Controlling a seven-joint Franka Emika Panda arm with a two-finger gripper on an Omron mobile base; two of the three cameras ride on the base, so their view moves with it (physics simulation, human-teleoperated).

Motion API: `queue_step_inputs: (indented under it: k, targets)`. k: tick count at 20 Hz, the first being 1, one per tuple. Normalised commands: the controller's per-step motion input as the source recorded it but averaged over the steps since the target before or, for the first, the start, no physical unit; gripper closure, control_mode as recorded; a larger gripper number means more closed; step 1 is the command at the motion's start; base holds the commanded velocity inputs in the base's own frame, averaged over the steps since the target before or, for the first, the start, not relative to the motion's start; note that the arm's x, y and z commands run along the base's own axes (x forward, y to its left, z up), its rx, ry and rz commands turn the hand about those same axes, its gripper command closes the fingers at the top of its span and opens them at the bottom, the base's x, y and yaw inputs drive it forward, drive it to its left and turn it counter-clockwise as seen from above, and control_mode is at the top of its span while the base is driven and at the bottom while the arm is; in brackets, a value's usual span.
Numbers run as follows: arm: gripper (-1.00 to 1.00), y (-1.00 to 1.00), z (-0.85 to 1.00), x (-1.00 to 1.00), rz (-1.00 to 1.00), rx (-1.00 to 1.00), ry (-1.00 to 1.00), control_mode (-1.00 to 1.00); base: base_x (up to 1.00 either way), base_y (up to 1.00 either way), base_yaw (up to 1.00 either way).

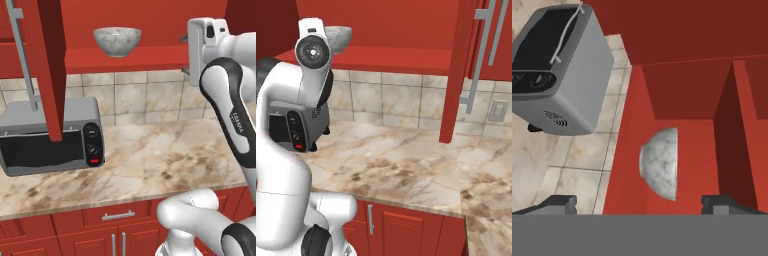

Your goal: Pick up the bowls from the cabinet and place each bowl in front of a stool on the dining counter.

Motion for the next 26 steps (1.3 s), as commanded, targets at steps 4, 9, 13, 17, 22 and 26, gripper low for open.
queue_step_inputs:
  k: [4, 9, 13, 17, 22, 26]
  targets:
    - [-1.0, 0.12, 0.06, 0.41, 0.13, 0.0, 0.06, -1.0, 0.0, 0.0, 0.0]
    - [-1.0, 0.11, 0.04, 0.46, 0.07, 0.0, 0.06, -1.0, 0.0, 0.0, 0.0]
    - [-1.0, 0.16, 0.22, 0.52, 0.01, -0.03, 0.03, -1.0, 0.0, 0.0, 0.0]
    - [-1.0, 0.13, 0.02, 0.51, 0.0, 0.0, 0.0, -1.0, 0.0, 0.0, 0.0]
    - [-1.0, 0.06, 0.0, 0.44, 0.0, 0.0, 0.0, -1.0, 0.0, 0.0, 0.0]
    - [-1.0, 0.02, 0.0, 0.46, 0.0, 0.0, 0.0, -1.0, 0.0, 0.0, 0.0]
